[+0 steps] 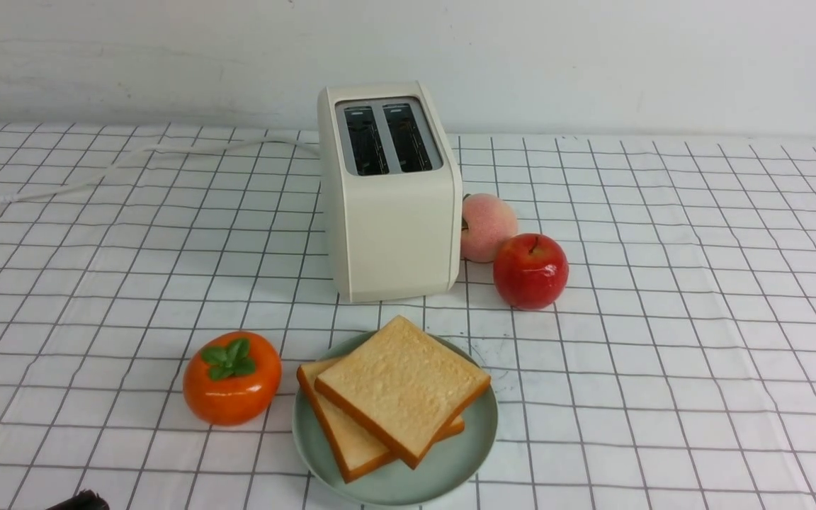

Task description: Take toasted bread from bread machine on white checkered table place on plate.

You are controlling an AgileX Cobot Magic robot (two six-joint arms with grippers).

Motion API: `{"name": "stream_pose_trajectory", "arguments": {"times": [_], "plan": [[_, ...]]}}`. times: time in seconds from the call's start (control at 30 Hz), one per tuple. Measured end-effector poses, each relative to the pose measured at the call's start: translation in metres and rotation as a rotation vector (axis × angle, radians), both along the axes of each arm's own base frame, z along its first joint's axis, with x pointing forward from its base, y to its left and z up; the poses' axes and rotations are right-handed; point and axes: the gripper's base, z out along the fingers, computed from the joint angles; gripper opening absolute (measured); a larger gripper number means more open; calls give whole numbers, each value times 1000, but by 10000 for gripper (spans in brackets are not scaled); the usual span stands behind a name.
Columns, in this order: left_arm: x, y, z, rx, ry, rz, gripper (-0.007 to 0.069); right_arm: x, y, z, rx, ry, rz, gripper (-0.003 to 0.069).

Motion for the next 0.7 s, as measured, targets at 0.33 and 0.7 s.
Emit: {"name": "stream_pose_trajectory", "arguments": {"times": [0.33, 0.7], "plan": [[2, 14, 1, -94, -70, 202, -13, 0, 0, 0, 0, 0, 0, 14], [1, 27, -50, -116, 178, 427, -13, 0, 0, 0, 0, 1, 0, 29]]}}
